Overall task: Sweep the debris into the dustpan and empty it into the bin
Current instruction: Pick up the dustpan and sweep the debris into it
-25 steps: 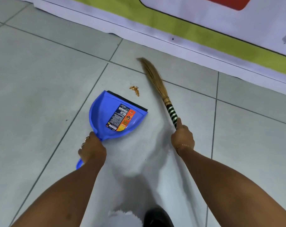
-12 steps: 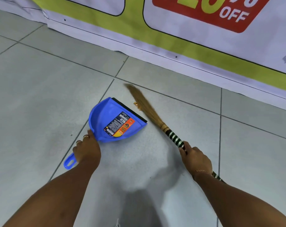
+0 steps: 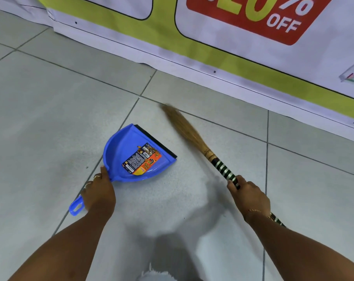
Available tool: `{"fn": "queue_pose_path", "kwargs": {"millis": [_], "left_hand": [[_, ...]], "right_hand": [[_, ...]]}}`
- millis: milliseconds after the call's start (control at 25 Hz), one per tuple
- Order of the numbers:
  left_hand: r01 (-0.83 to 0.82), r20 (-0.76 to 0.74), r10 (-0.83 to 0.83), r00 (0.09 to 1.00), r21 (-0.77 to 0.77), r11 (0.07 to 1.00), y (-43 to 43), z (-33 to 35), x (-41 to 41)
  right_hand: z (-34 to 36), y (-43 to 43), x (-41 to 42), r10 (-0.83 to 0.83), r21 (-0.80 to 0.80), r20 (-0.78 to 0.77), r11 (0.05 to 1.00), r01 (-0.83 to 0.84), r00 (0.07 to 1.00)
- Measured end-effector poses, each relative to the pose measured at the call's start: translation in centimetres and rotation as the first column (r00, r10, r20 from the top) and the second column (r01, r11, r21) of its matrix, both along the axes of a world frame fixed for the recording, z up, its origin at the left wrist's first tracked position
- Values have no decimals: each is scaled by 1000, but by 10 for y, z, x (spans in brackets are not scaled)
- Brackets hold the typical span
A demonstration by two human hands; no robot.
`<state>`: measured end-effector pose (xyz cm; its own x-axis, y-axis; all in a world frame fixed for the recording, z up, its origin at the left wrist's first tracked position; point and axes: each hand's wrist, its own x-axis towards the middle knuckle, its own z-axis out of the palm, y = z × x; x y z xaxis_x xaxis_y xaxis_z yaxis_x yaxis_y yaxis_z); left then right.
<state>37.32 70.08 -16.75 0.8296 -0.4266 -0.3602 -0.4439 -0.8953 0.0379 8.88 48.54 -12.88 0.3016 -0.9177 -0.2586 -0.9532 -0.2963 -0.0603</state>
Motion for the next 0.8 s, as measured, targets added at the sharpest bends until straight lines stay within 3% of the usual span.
{"fn": "queue_pose_path", "kwargs": {"millis": [160, 320, 440, 560, 800], "left_hand": [[25, 24, -25, 999, 8, 1000, 9, 1, 6], [34, 0, -34, 999, 30, 999, 8, 4, 8], [12, -7, -12, 1000, -22, 1000, 14, 2, 4], [-31, -13, 30, 999, -59, 998, 28, 2, -1], [-36, 27, 36, 999, -16, 999, 55, 0, -1]], "right_hand": [[3, 2, 12, 180, 13, -92, 984, -180, 979], [4, 8, 5, 279, -12, -43, 960, -280, 959], [5, 9, 3, 159, -36, 18, 987, -158, 987], [6, 6, 5, 37, 10, -30, 999, -37, 999], [-3, 23, 9, 342, 79, -81, 939, -336, 936]]}}
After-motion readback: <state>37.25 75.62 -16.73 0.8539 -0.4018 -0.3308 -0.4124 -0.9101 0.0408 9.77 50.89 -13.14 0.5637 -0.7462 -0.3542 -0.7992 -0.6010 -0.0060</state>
